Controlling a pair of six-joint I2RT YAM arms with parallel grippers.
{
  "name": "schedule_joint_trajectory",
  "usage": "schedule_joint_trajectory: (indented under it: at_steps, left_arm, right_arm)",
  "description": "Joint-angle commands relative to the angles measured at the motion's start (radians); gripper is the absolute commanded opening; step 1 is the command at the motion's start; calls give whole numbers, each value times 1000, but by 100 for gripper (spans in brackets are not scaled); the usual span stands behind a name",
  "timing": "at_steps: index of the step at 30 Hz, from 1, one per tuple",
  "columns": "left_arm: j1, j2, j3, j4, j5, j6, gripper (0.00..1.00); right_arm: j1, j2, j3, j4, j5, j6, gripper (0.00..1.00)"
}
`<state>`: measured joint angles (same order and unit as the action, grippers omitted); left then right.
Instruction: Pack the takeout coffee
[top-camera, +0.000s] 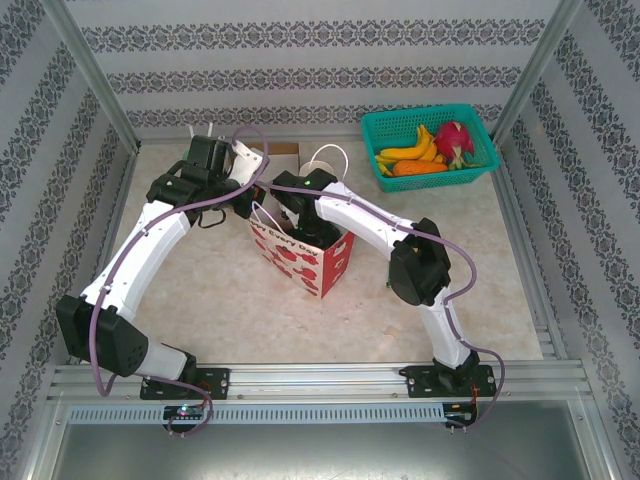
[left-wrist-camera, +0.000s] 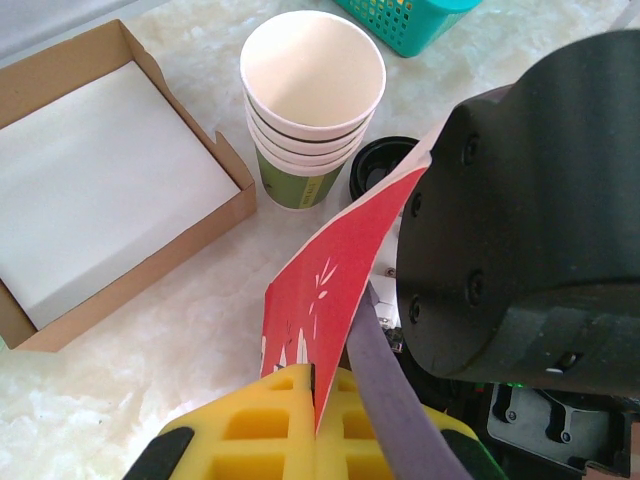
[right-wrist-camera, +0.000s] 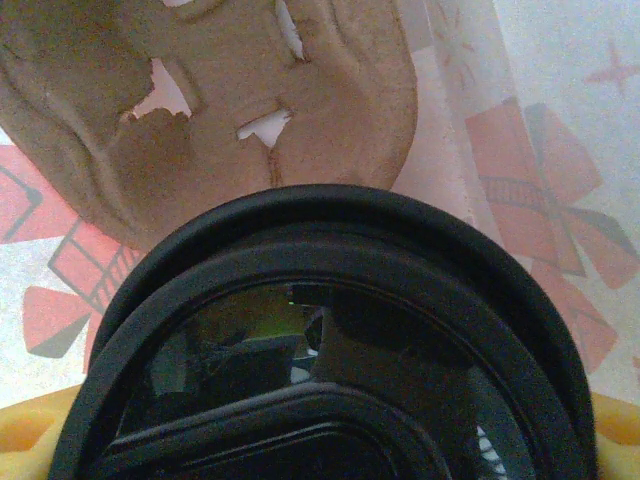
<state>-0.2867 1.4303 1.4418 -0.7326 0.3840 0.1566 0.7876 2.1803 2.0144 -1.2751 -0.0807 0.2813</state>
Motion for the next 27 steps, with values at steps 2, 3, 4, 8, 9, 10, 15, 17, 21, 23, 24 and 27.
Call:
schedule_joint_trajectory:
  at_steps: [2,3,4,8,9,10,15,17,21,23,24,27]
  left_arm:
    - [-2,-53,15,66,-1,16,0]
    - [-1,-53,15,65,-3,17,0]
    - [0,-52,14,65,-3,18,0]
    - [-2,-52,14,66,-4,20,0]
    - [-1,-52,14,65,-5,19,0]
    - [-2,-52,14,65,-4,20,0]
    - [-1,-51,13,62,-3,20,0]
    - [-2,-51,11,63,-2,23,0]
    - [-2,-50,9,67,-4,24,0]
    - [-2,-49,9,67,-3,26,0]
    - [-2,-49,9,68,-2,24,0]
    - [-2,-48,9,65,-3,26,0]
  right_arm:
    - [-2,6,4,-76,0,5,64]
    - [-1,6,6,-78,3,7,65]
    - [-1,6,6,-79,4,7,66]
    - [1,5,7,-78,6,6,67]
    - [1,6,9,-78,6,10,68]
    - [1,5,8,-77,5,10,69]
    - [2,7,9,-76,1,12,72]
    - [2,7,12,-75,-1,14,74]
    - [2,1,11,-72,6,17,76]
    - [2,-2,12,-73,6,20,78]
    - [2,-5,11,-74,6,19,79]
    - [4,-11,11,-73,6,21,82]
